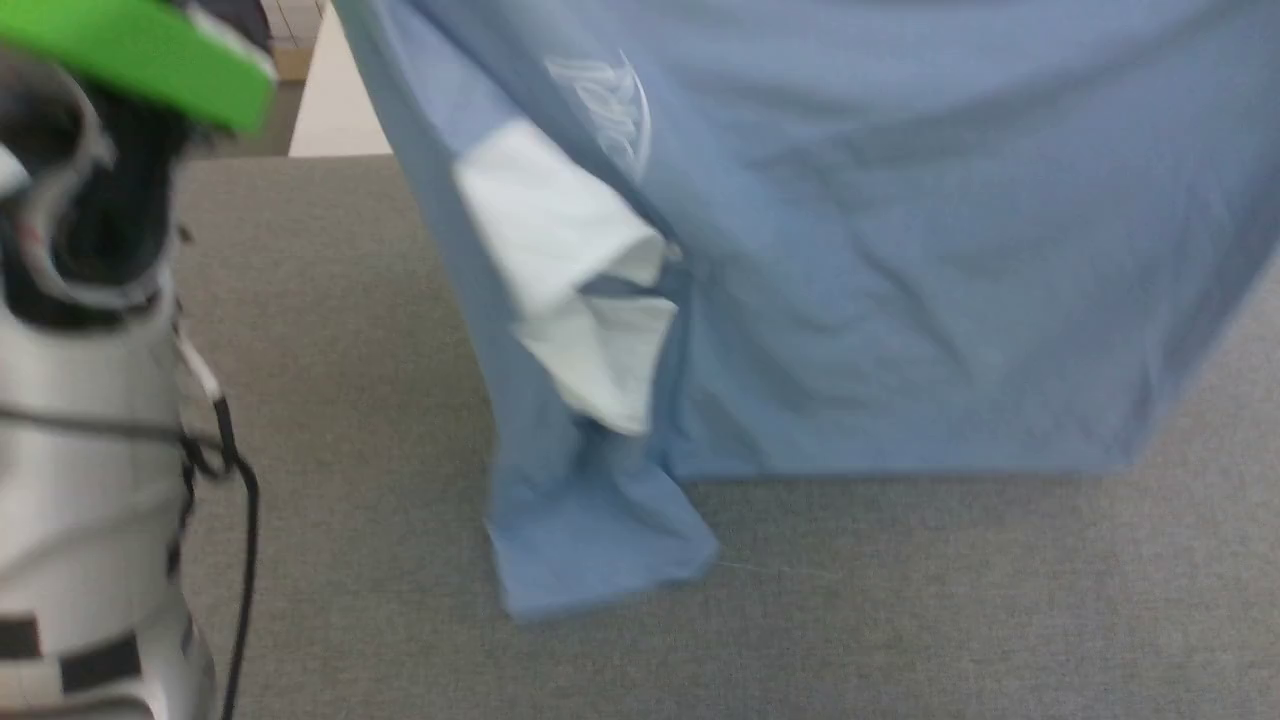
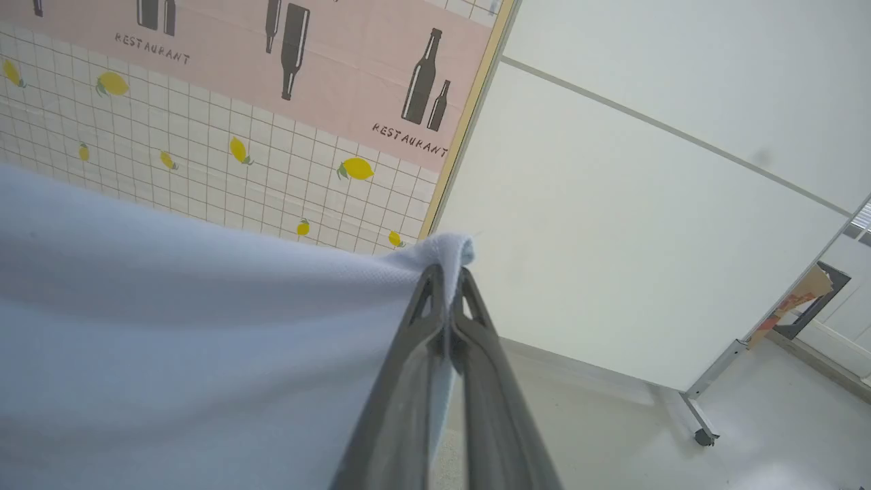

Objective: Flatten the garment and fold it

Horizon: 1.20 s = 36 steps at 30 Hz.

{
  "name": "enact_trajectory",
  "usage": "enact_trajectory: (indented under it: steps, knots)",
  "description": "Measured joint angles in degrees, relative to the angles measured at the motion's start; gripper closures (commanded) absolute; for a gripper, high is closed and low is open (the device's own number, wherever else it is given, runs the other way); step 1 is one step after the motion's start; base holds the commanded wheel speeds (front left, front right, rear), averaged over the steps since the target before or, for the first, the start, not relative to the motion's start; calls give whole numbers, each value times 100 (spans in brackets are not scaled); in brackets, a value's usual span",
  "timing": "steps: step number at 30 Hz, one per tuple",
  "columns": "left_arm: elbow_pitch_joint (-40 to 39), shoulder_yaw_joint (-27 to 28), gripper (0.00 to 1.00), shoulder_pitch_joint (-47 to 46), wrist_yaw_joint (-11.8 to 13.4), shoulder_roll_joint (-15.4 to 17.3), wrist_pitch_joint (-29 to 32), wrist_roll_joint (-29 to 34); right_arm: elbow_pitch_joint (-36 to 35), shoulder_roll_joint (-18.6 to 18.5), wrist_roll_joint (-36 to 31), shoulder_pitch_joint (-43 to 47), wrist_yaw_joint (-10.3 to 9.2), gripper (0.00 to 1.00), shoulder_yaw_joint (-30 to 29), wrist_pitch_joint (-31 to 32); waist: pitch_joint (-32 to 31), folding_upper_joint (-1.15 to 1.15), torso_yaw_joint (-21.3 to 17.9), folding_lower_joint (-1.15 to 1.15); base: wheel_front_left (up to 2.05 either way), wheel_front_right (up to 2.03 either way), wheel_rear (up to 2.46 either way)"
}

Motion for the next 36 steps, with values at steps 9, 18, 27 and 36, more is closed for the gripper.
enact_trajectory:
  steps: [9,18,27,36]
  knots:
    - [1300,55,100,-2343,253,5,-233,391,1540,361,-442,-2234,-1,100,414,-471,922,0,-125,1,0,0,0]
    - [2116,164,100,-4225,446,-35,-1540,983,2444,978,-1539,-3989,-1,100,-15,-1985,1946,0,-240,1,0,0,0]
    - [3040,11,100,-3501,5,166,-1813,1017,3322,1113,-1360,-3427,-1,100,415,-2736,2375,0,-202,2,0,0,0]
    - [3418,-419,100,-803,-350,643,-1528,899,3635,1128,-404,-1254,-1,100,913,-2952,1856,0,-85,0,0,0,0]
